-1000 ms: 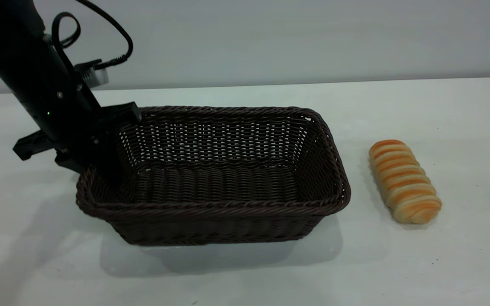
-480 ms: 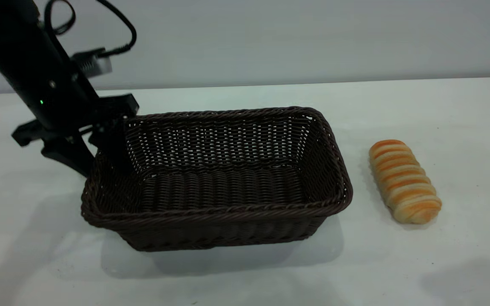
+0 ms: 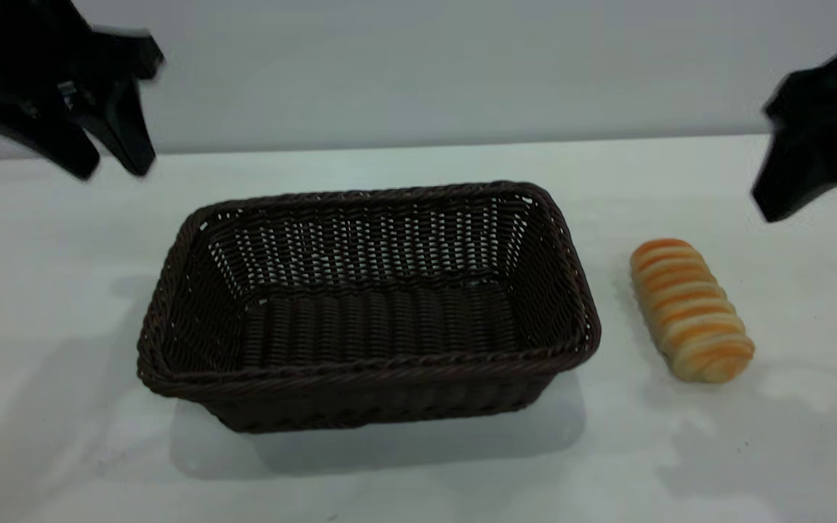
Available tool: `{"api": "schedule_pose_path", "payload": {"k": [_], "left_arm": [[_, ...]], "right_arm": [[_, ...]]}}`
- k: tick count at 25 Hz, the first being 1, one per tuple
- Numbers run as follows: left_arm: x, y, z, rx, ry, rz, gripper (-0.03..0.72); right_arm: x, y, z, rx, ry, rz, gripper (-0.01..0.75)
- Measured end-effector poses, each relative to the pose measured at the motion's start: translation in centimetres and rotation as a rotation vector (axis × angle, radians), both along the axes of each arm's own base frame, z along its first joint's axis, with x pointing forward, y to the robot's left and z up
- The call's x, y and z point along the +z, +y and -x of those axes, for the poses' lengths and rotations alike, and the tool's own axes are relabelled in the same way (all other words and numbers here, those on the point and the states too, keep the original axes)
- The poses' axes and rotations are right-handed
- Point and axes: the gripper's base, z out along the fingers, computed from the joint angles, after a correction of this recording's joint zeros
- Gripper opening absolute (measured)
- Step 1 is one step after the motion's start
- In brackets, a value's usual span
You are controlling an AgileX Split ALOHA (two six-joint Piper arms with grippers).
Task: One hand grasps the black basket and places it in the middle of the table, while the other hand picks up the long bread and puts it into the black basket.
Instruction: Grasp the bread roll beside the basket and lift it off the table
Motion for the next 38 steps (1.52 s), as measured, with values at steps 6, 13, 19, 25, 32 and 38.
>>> {"api": "schedule_pose_path", "payload": {"k": [6, 13, 19, 25, 32, 38], "left_arm": [[4.7, 0.4, 1.8, -0.008, -0.104, 0.009, 0.488], [9.6, 0.8, 4.8, -0.017, -0.195, 0.023, 0.488], [12.8, 1.2, 7.3, 0.013, -0.266, 0.055, 0.488], [14.7, 1.5, 9.2, 0.018, -0.302, 0.068, 0.488], [15.4, 1.6, 10.2, 0.015, -0.298, 0.069, 0.488], [15.2, 1.5, 10.4, 0.014, -0.275, 0.080, 0.488]], "right_arm": [[-2.3, 1.3, -3.4, -0.010, 0.065, 0.007, 0.595], [-6.0, 1.1, -6.5, -0.045, 0.151, 0.034, 0.593], [-9.3, 0.5, -8.6, -0.057, 0.208, 0.054, 0.593], [-11.9, 1.1, -10.0, -0.037, 0.250, 0.054, 0.593], [-14.0, 1.3, -10.5, -0.032, 0.287, 0.058, 0.591], [-15.7, 1.3, -10.5, -0.027, 0.315, 0.069, 0.544]]}}
